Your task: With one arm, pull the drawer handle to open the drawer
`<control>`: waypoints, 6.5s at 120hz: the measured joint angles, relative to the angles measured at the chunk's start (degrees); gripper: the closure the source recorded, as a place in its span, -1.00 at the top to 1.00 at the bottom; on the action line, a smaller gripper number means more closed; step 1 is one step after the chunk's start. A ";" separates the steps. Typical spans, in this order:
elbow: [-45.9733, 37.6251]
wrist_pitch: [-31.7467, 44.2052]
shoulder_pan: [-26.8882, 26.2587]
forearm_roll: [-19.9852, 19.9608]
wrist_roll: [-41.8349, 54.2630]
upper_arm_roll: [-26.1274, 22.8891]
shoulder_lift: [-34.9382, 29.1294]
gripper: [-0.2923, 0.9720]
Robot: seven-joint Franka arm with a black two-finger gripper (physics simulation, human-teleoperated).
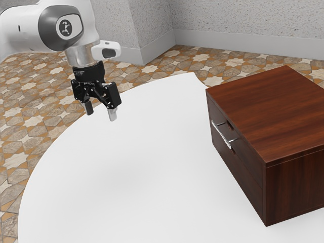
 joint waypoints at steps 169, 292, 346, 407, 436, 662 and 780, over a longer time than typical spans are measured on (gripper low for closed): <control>-10.79 2.32 -15.31 1.68 -53.99 -4.07 -10.78 0.54; -13.64 26.04 -17.79 -0.46 -67.38 -2.61 -1.77 0.54; -9.51 24.98 -19.28 -1.57 -68.84 -2.81 2.07 0.54; -6.95 25.35 -19.60 -2.67 -68.75 -5.21 3.26 0.54; -6.18 25.39 -19.56 -2.96 -68.60 -4.42 4.35 0.54; -22.43 25.40 -16.50 -3.32 -66.94 -2.73 -6.91 0.11; -36.74 26.67 -17.92 -3.05 -60.75 3.86 -19.68 0.11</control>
